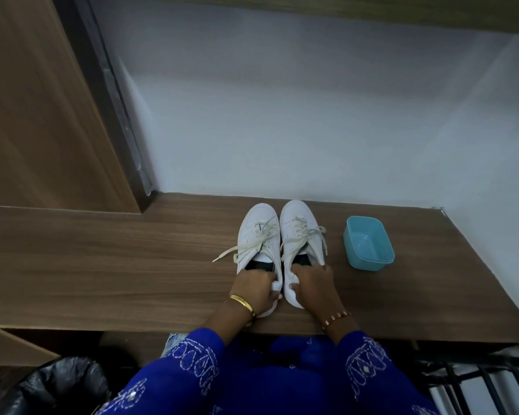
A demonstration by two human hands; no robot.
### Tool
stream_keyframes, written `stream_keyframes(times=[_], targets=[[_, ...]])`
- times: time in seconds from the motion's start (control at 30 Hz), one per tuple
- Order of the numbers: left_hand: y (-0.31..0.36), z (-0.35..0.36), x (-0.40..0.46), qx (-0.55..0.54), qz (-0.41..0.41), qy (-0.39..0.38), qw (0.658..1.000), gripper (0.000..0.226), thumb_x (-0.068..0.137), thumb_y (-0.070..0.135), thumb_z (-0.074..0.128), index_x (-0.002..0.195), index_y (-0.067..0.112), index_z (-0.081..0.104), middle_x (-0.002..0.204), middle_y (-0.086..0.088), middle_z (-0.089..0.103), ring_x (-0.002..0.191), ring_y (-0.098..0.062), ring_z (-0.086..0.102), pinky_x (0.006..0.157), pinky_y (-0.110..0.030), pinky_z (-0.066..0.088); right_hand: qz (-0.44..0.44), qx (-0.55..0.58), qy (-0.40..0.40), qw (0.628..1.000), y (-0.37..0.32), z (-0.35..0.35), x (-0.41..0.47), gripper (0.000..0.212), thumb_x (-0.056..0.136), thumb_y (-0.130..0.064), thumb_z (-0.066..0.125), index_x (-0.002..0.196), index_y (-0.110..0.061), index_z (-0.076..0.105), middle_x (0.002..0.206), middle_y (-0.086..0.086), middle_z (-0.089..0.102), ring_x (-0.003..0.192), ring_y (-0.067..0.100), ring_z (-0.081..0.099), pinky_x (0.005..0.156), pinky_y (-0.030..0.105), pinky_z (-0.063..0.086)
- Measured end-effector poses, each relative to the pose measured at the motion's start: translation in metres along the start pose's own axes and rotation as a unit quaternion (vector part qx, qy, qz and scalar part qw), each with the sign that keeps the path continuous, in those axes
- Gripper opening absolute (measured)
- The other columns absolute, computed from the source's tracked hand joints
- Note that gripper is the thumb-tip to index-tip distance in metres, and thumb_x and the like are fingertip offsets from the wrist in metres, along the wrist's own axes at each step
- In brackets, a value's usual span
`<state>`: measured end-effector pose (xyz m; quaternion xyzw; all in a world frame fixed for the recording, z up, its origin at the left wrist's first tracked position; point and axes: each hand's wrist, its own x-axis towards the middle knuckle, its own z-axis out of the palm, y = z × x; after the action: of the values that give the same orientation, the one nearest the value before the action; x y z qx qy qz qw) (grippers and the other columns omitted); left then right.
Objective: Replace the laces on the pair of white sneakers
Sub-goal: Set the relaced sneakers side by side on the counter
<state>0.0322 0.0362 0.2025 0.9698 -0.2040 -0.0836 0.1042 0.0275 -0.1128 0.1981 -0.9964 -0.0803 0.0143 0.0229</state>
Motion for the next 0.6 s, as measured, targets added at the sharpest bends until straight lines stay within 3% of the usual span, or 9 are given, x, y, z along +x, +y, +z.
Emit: stream_keyframes(times=[0.2,0.4,0.47,0.6], targets=[[0.006,-0.014,0.015,-0.036,-0.025,-0.141,0.989,0.033,0.090,0.026,0.053,0.111,0.002,0.059,0.115,-0.015,0.062,0.108,-0.029,0.056,0.086,-0.031,0.042,-0.001,-0.015,-0.029,0.999,-0.005,-0.001,0.002,0.023,0.094,-0.025,0.046,0.115,-0.018,0.049,0.113,0.000,0.061,0.112,0.022,0.050,0.097,0.036,0.025],[0.005,-0.017,0.017,-0.057,-0.047,-0.166,0.983,0.029,0.089,0.024,0.053,0.106,0.002,0.062,0.111,-0.016,0.063,0.104,-0.029,0.058,0.077,-0.026,0.038,-0.031,-0.057,-0.040,0.997,-0.007,-0.005,0.001,0.021,0.096,-0.025,0.043,0.113,-0.014,0.048,0.111,0.003,0.061,0.108,0.025,0.052,0.096,0.037,0.028],[0.005,-0.018,0.018,-0.066,-0.057,-0.175,0.981,0.028,0.088,0.024,0.053,0.100,0.001,0.063,0.106,-0.016,0.065,0.099,-0.030,0.059,0.072,-0.025,0.036,-0.048,-0.060,-0.044,0.996,-0.007,-0.007,0.001,0.022,0.095,-0.026,0.044,0.112,-0.012,0.048,0.111,0.006,0.061,0.106,0.026,0.054,0.093,0.035,0.031],[0.005,-0.015,0.021,-0.068,-0.080,-0.192,0.976,0.024,0.086,0.026,0.054,0.068,0.010,0.054,0.081,-0.012,0.061,0.080,-0.026,0.058,0.062,-0.026,0.039,-0.073,-0.015,-0.069,0.995,-0.006,-0.012,0.002,0.022,0.094,-0.022,0.048,0.107,-0.005,0.051,0.111,0.013,0.061,0.103,0.029,0.056,0.083,0.034,0.039]])
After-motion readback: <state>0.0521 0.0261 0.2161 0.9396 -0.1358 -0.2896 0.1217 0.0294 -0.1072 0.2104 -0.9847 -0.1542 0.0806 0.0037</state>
